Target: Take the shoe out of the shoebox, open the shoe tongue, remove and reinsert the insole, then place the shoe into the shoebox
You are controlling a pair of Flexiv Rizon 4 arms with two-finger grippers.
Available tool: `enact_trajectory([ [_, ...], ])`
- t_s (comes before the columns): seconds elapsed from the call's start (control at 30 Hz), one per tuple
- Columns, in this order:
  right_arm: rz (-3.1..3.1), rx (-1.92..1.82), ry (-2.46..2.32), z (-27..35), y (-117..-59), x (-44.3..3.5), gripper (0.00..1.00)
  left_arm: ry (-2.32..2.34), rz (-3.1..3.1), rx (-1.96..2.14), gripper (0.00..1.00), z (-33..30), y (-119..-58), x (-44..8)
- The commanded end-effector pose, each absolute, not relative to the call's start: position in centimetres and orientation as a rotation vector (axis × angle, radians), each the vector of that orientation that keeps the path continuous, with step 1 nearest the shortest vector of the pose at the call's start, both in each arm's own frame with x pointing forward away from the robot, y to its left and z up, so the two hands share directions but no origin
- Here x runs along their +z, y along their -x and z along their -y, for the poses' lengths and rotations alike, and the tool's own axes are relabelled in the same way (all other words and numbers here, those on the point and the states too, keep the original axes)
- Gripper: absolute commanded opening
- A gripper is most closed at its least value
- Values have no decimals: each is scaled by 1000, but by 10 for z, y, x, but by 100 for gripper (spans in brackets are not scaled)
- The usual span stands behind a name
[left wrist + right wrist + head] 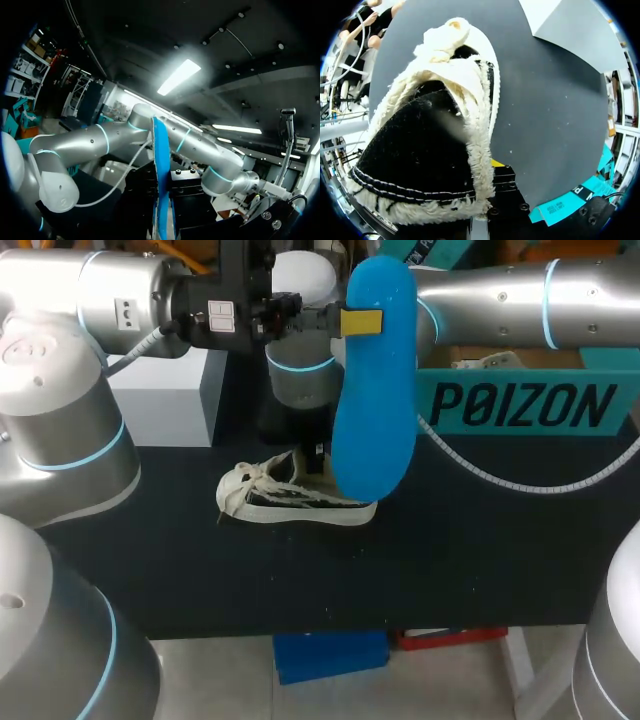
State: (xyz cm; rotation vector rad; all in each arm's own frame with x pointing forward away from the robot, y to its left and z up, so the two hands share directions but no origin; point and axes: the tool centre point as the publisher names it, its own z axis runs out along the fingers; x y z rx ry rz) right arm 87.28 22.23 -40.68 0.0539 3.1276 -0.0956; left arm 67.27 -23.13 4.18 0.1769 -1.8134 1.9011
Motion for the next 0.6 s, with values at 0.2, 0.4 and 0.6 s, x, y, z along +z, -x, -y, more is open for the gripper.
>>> enact_trajectory([
  [0.2,-3127,-96,-55,-222,-873,-407,0,-182,1816,1902,0,232,-672,42],
  [0.4,-3087,-113,-84,-222,-867,-391,0,-182,1816,1902,0,232,-672,42],
  [0.6,-3097,-217,-323,-215,-862,-340,0,-182,1816,1902,0,232,-672,42],
])
